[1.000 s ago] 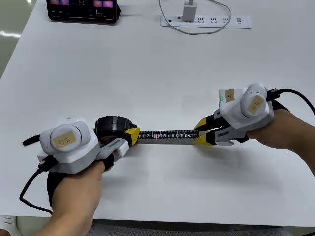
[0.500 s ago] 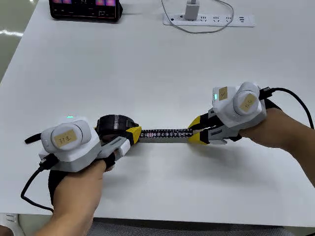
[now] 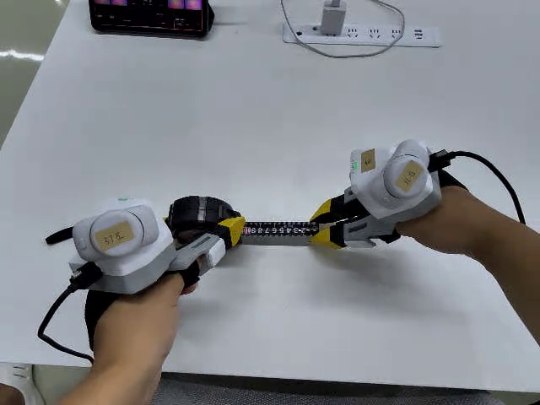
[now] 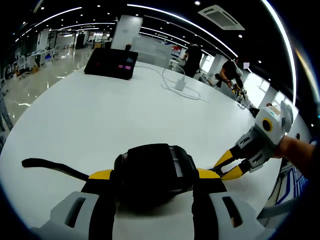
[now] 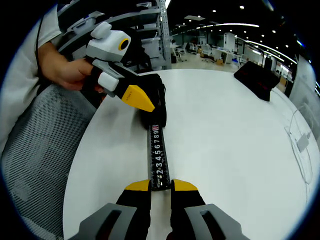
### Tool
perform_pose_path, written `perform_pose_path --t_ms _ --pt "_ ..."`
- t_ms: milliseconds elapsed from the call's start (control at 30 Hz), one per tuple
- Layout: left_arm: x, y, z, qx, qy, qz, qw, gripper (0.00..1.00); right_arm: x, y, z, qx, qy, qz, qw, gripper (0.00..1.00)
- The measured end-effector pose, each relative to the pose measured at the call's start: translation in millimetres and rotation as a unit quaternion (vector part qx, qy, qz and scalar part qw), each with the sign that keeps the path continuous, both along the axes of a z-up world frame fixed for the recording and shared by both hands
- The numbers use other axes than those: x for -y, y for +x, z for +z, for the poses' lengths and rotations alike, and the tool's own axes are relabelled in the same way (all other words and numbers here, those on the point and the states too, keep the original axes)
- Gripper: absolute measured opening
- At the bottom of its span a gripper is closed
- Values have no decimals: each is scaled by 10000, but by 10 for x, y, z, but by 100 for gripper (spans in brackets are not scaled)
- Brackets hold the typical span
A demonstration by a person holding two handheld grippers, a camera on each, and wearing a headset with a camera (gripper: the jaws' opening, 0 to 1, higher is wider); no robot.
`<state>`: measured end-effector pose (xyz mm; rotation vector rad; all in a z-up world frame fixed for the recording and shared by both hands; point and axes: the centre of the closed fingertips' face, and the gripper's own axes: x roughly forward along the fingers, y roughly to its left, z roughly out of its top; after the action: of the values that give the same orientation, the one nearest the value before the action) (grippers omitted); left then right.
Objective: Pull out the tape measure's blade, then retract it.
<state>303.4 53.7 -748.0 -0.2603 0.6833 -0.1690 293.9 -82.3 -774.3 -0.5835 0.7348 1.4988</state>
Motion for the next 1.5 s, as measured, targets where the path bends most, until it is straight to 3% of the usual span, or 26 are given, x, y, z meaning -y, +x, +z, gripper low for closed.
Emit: perform_pose_path --t_ms 1500 --pt "-12 9 -15 -11 -11 -26 10000 58 -596 -32 -28 -136 356 135 9992 11"
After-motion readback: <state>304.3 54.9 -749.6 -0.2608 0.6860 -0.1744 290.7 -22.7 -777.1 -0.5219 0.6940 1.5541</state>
